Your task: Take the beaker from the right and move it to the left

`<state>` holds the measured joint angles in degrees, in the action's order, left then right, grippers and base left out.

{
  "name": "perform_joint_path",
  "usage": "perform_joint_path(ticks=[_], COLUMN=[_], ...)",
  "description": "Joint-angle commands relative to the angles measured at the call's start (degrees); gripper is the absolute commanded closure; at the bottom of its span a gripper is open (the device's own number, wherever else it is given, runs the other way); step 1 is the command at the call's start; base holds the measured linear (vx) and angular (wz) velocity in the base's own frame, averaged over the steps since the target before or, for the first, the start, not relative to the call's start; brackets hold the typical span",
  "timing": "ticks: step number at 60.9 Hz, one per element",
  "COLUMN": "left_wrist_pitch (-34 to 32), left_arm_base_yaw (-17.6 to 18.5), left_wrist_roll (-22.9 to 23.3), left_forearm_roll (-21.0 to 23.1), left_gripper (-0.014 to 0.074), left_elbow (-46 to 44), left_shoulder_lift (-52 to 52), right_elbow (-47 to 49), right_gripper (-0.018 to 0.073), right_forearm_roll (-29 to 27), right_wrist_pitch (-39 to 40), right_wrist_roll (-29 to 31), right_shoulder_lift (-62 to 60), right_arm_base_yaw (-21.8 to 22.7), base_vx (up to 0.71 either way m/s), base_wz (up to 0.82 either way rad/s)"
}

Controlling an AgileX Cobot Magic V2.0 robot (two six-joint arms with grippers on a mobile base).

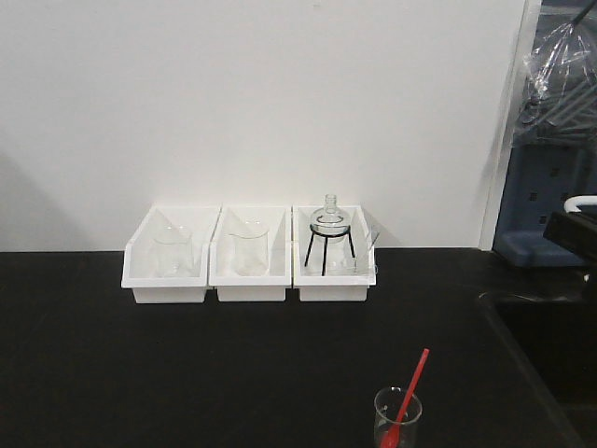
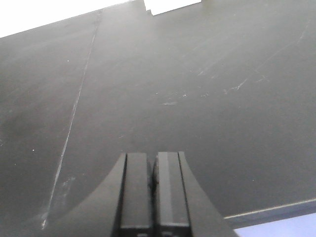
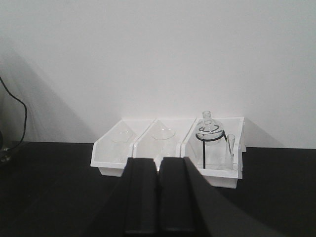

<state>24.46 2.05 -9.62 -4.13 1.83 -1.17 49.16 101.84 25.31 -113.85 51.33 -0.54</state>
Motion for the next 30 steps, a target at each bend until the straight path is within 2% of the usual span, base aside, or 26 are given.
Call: perform_joint_path(ticks=[1,13,18,20,23,24,25,26,27,28,29,30], left_wrist_pitch=[-4.41,-4.41,-4.41,-4.41,-4.41,-4.41,-4.41,-4.41,-4.41,-4.41,-4.41,-4.41], left_arm_base_yaw=[0.36,0.36,0.36,0.36,0.36,0.36,0.36,0.36,0.36,0.36,0.36,0.36], left_wrist_roll=[0.06,0.06,0.06,0.06,0.06,0.06,0.06,0.06,0.06,0.06,0.06,0.06], left_forearm_roll=[-0.01,-0.01,-0.01,-0.01,-0.01,-0.01,-0.01,-0.01,-0.01,-0.01,-0.01,-0.01], left_gripper=[0.0603,0.0603,0.0603,0.0603,0.0603,0.0603,0.0603,0.0603,0.0603,0.0603,0.0603,0.0603], left_elbow=[1.06,1.06,1.06,1.06,1.06,1.06,1.06,1.06,1.06,1.06,1.06,1.06], left_shoulder_lift=[-0.36,-0.36,-0.36,-0.36,-0.36,-0.36,-0.36,-0.36,-0.36,-0.36,-0.36,-0.36], right_elbow=[1.85,1.85,1.85,1.85,1.85,1.85,1.85,1.85,1.85,1.85,1.85,1.85], right_gripper=[0.0563,0.0563,0.0563,0.0563,0.0563,0.0563,0.0563,0.0563,0.0563,0.0563,0.0563,0.0563], right_forearm_roll=[1.18,1.18,-0.4,-2.69,-9.92,-12.29,-17.6,-19.05,-23.54,-28.18,-29.76,-36.32], right_wrist_pitch=[-1.7,-1.7,-2.74,-4.4,-7.68,-9.12,-10.67,-11.69,-12.75,-14.41,-15.58,-17.4], right_wrist_roll=[-0.13,-0.07,3.36,7.44,15.8,20.32,27.01,28.78,32.46,38.13,41.98,47.78], right_shoulder_lift=[-0.69,-0.64,-0.43,-0.28,-0.15,-0.06,-0.06,-0.06,-0.06,-0.06,-0.06,-0.06], right_arm_base_yaw=[0.27,0.27,0.27,0.27,0.27,0.2,0.2,0.2,0.2,0.2,0.2,0.2], base_vx=[0.0,0.0,0.0,0.0,0.0,0.0,0.0,0.0,0.0,0.0,0.0,0.0], base_wz=[0.0,0.0,0.0,0.0,0.0,0.0,0.0,0.0,0.0,0.0,0.0,0.0])
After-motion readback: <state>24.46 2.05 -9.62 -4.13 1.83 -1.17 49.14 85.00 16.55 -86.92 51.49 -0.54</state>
